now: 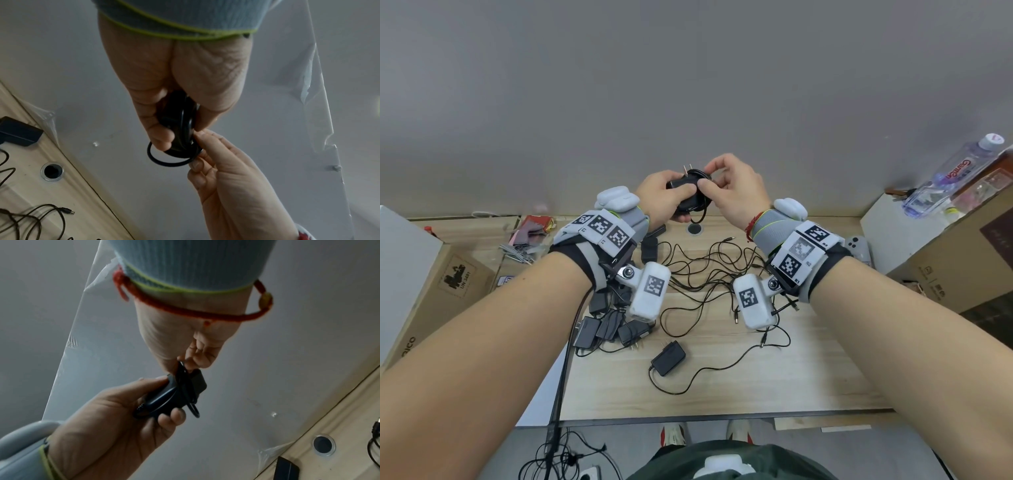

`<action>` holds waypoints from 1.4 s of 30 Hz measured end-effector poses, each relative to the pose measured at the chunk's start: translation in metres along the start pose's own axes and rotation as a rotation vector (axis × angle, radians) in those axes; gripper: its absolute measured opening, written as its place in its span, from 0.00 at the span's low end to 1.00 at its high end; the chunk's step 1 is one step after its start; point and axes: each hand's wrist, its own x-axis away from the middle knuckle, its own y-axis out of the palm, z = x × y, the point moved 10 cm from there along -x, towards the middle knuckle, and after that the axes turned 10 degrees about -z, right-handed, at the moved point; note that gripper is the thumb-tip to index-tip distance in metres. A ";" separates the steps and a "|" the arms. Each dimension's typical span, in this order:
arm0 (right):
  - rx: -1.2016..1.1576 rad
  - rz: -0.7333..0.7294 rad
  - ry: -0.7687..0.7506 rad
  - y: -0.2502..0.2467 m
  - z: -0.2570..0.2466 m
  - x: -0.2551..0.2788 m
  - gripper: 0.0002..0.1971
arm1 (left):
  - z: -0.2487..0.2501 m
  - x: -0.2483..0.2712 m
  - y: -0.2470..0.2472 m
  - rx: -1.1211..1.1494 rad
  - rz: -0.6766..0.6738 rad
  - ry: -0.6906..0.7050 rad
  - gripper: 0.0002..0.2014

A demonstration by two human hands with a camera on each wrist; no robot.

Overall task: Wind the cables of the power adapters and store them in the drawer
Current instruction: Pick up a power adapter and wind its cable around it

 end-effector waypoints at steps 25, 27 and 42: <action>-0.346 -0.195 -0.033 0.010 0.013 -0.010 0.09 | -0.017 -0.004 -0.012 -0.023 -0.066 -0.044 0.37; -0.365 -0.162 -0.007 0.006 0.016 -0.010 0.08 | -0.012 -0.001 -0.007 -0.071 -0.103 -0.020 0.30; -0.193 -0.096 0.121 0.007 0.029 -0.007 0.04 | -0.015 0.001 0.012 -0.286 -0.227 -0.033 0.22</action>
